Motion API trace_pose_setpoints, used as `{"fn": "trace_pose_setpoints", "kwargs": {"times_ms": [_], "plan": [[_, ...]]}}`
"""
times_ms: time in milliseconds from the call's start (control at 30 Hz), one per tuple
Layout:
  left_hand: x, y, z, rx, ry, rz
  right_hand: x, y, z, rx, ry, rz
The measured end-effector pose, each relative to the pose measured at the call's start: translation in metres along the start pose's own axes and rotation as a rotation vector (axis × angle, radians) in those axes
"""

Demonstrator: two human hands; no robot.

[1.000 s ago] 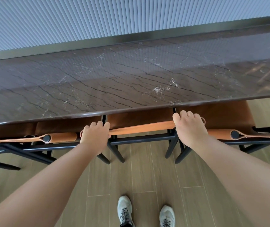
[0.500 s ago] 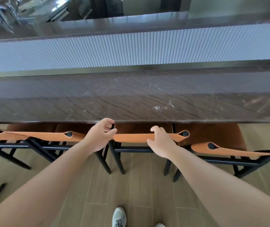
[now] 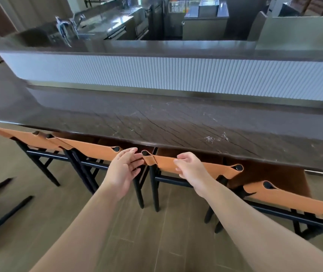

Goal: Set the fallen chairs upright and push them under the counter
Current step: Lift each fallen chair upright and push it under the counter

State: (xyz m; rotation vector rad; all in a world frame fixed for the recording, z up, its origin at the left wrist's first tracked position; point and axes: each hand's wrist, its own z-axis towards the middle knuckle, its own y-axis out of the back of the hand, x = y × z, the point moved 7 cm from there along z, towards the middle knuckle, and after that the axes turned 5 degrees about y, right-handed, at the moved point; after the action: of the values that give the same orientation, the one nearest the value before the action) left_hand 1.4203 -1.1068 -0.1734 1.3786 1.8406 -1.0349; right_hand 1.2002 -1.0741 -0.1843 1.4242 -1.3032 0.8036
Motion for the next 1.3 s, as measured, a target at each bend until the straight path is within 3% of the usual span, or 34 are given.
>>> {"fn": "trace_pose_setpoints", "kwargs": {"times_ms": [233,533,833,1033,1300], "plan": [[-0.036,0.093,-0.026,0.011,-0.079,-0.042,0.050,-0.101,-0.026,0.086,0.031,0.103],[-0.079,0.309,-0.062,-0.117,-0.143,-0.134,0.100,-0.309,-0.068,0.234,0.043,0.059],[-0.099,0.519,-0.119,-0.332,-0.229,-0.268,0.137,-0.507,-0.120,0.474,0.075,-0.010],[-0.094,0.609,-0.151,-0.485,-0.269,-0.381,0.157,-0.606,-0.133,0.630,0.113,-0.050],[-0.102,0.702,-0.162,-0.735,-0.256,-0.407,0.163,-0.742,-0.128,0.870,0.028,0.007]]}}
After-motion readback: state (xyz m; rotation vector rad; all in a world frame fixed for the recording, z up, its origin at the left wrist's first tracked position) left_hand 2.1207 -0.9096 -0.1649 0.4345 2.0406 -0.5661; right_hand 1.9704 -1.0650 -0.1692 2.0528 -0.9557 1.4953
